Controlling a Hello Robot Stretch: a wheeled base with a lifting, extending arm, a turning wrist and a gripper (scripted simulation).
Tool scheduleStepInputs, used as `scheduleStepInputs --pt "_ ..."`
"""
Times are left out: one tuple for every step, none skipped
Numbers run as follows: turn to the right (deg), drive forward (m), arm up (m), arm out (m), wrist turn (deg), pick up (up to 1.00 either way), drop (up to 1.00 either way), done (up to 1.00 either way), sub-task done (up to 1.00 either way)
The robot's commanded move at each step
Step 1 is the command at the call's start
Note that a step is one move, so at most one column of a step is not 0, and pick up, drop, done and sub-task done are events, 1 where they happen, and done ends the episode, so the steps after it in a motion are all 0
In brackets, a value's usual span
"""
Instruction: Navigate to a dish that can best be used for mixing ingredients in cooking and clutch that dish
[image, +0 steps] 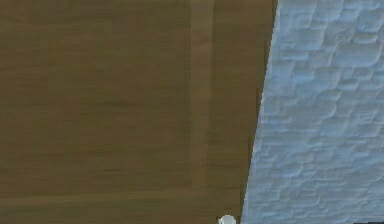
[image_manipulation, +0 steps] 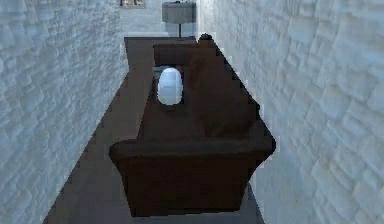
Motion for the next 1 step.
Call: scheduleStepInputs --pt "-45.0 0.0 0.0 0.0 0.0 0.0 0.0 0.0 0.0"
